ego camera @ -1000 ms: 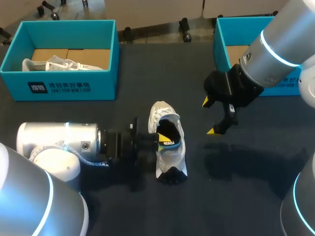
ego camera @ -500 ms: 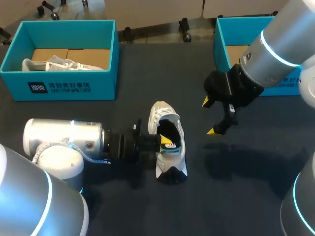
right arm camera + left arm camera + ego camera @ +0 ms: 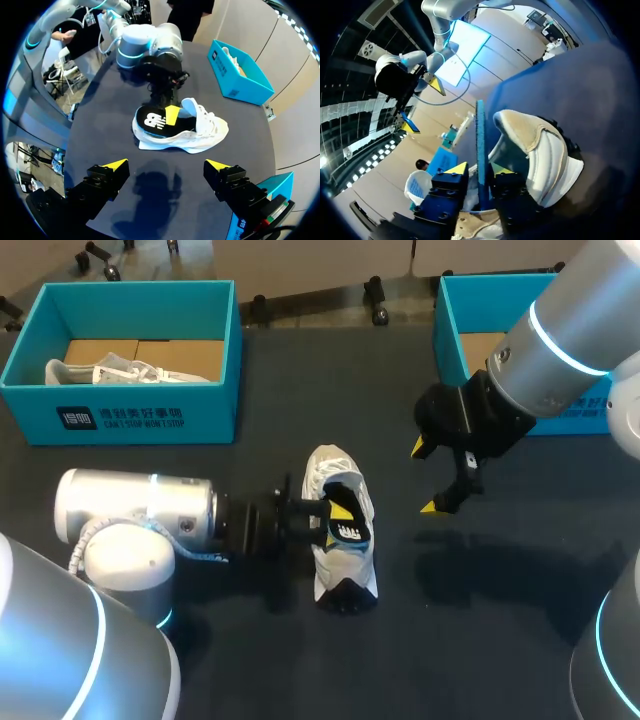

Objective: Take the shoe out of the shoebox, open the shoe tongue, remove and reinsert the insole, then place the shoe into the shoebox

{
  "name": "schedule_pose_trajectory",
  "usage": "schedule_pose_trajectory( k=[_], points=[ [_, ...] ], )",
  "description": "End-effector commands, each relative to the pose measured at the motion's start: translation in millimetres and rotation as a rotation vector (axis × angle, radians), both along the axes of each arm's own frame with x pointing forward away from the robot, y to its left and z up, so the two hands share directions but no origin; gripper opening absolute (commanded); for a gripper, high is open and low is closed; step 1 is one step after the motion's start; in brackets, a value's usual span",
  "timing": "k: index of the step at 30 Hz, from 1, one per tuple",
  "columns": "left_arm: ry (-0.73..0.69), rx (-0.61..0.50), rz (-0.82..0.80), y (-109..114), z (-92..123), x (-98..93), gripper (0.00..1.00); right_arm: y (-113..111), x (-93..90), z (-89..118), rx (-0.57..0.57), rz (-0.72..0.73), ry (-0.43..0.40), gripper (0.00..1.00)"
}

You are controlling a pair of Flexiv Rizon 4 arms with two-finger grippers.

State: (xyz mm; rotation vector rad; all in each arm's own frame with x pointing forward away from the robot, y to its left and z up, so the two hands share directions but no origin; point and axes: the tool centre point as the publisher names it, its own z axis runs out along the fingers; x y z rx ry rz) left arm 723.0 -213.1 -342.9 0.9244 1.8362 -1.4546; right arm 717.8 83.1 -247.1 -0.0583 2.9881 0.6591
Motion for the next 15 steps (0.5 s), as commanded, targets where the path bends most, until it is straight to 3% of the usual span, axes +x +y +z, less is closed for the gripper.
schedule_pose_trajectory(
  k=[1,11,15],
  points=[
    [0.004,-0.022,0.016,3.4,8.0,-6.3,0.47,0.6,0.4,-1.3,0.001,0.001,0.000,1.00],
    [-0.005,-0.042,0.026,13.2,25.2,-16.1,0.31,0.6,0.4,-1.3,0.001,0.001,0.000,1.00],
    [-0.003,-0.037,0.024,15.1,24.2,-20.8,0.19,0.6,0.4,-1.3,0.001,0.001,0.000,1.00]
  ],
)
